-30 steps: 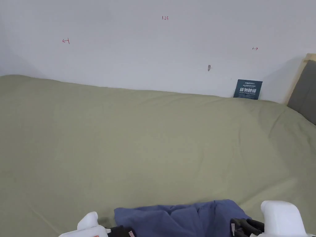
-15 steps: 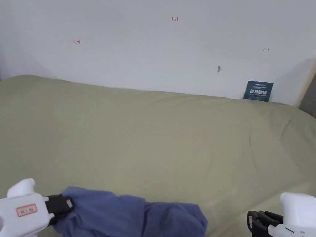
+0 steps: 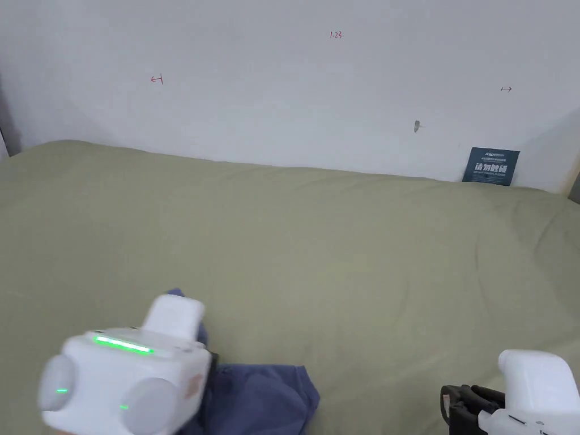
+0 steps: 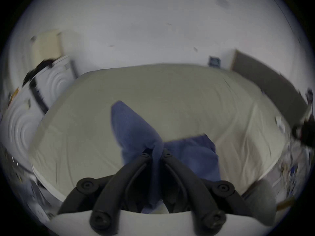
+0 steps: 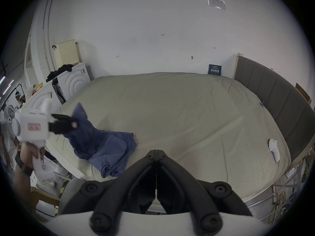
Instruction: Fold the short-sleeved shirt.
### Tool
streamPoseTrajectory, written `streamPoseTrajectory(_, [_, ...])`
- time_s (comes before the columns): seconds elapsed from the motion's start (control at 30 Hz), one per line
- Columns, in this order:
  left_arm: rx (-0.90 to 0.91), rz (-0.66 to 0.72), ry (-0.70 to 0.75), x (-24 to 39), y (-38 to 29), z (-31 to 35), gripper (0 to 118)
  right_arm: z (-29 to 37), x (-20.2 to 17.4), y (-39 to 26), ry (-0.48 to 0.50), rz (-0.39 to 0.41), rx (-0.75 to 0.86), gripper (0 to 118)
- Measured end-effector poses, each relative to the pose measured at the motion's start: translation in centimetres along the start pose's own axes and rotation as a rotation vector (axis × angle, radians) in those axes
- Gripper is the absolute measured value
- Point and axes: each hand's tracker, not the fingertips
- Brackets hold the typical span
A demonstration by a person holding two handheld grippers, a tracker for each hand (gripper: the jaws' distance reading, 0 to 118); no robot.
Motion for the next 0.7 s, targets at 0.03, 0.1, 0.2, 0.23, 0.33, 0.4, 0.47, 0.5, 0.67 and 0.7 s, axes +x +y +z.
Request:
streamPoseTrajectory(0.03, [-0.032, -0.045, -0.02, 2.0, -0.1, -0.9, 8, 0.2, 0.1, -0.1, -0.002, -0.002, 0.001, 2])
streamPoseTrajectory(0.1, [-0.088, -0.145, -0.038, 5.7, -0.6, -2.4, 8, 0.5, 0.3, -0.2, -0.012, -0.006, 0.003, 2])
streamPoseTrajectory(0.2, [-0.183, -0.178, -0.109, 9.6, -1.5, -4.4, 8, 1.1, 0.9, -0.4, -0.018, -0.017, 0.008, 2])
streamPoseTrajectory(0.23, [-0.203, -0.167, -0.146, 10.4, -1.8, -4.9, 8, 1.2, 1.1, -0.4, -0.021, -0.021, 0.009, 2])
streamPoseTrajectory(0.33, [-0.213, -0.128, -0.161, 11.7, -2.4, -5.8, 19, 1.4, 1.5, -0.7, -0.029, -0.019, 0.008, 3])
streamPoseTrajectory(0.4, [-0.235, -0.063, -0.18, 11.3, -2.6, -6.4, 57, 1.4, 1.8, -0.9, -0.034, -0.022, 0.006, 3])
streamPoseTrajectory(0.47, [-0.251, 0.059, -0.28, 10.1, -2.5, -6.7, 87, 1.4, 2.0, -1.1, -0.031, -0.03, 0.003, 3])
streamPoseTrajectory(0.5, [-0.254, 0.11, -0.326, 9.5, -2.5, -6.6, 87, 1.4, 2.1, -1.2, -0.028, -0.034, 0.004, 3])
streamPoseTrajectory(0.67, [-0.101, 0.264, -0.361, 5.2, -0.8, -1.8, 88, 1.3, 2.2, -1.6, -0.019, -0.042, 0.002, 3])
streamPoseTrajectory(0.7, [-0.037, 0.322, -0.423, 3.9, -0.4, -1.1, 88, 1.1, 2.2, -1.7, -0.019, -0.046, 0.001, 3])
